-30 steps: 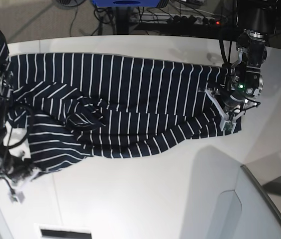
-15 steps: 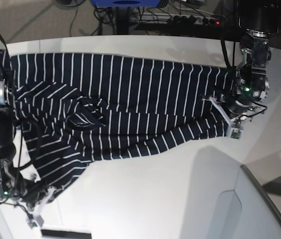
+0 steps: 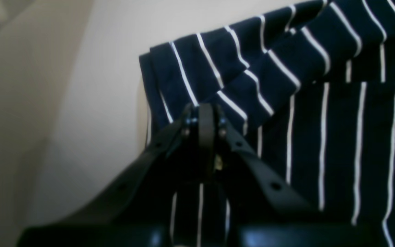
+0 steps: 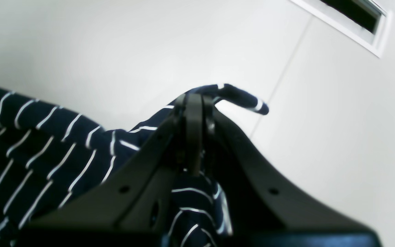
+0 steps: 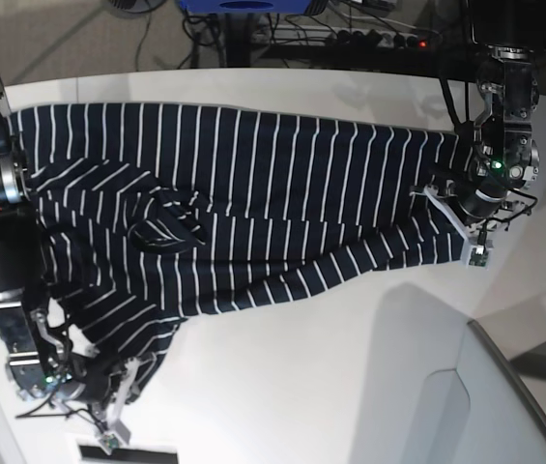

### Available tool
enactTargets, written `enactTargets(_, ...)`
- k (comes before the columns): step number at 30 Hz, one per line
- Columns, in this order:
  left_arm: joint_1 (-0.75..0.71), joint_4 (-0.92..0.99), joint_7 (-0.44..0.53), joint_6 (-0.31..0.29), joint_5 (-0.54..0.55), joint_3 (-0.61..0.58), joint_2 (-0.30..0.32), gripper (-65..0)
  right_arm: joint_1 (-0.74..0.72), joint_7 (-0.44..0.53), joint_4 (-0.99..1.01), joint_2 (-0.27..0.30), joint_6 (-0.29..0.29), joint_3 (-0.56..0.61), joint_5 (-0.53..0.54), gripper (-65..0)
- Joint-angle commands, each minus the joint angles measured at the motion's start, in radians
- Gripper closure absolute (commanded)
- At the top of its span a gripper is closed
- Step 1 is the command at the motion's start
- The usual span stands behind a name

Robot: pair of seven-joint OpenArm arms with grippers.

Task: Layout the t-shirt on the table in an organized manner, then fold the t-shirt properly
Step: 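Pull the bunched fabric with the right gripper away from the left gripper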

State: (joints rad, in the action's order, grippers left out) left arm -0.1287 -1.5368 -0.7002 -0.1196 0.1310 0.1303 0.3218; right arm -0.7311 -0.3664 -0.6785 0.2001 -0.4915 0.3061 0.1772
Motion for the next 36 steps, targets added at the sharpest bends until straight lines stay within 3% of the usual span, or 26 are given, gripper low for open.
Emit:
enactTargets(1, -0.004, -0.021, 0.012, 0.002, -0.003, 0.012, 0.013, 0.0, -0.041, 0.027, -0.013, -0.006, -0.032, 0.003, 0.012, -0.3)
enactTargets(5, -0.027, -0.024, 0.012, 0.002, -0.003, 0.012, 0.012, 0.0, -0.049, 0.030, 0.026, -0.020, -0.083, 0.006, 0.011, -0.3)
enactTargets(9, -0.045, -0.051, 0.012, 0.002, -0.003, 0.012, 0.012, 0.0, -0.104, 0.100, 0.135, -0.021, -0.083, -0.017, 0.014, -0.2)
enactTargets(14, -0.067, -0.067, 0.012, 0.002, -0.003, 0.012, 0.012, 0.0, -0.138, 0.114, 0.201, -0.020, -0.083, 0.003, 0.012, -0.2)
enactTargets(16, -0.070, -0.069, 0.012, 0.002, -0.003, 0.012, 0.010, 0.0, -0.146, 0.131, 0.202, -0.017, -0.082, -0.061, 0.012, -0.2)
enactTargets(23, -0.070, -0.069, 0.012, 0.002, -0.003, 0.012, 0.009, 0.0, -0.167, 0.135, 0.205, -0.012, -0.083, -0.091, -0.074, -0.2)
enactTargets(36, -0.070, -0.069, 0.012, 0.002, -0.003, 0.012, 0.009, 0.0, -0.183, 0.139, 0.230, -0.001, -0.083, -0.068, -0.074, -0.3)
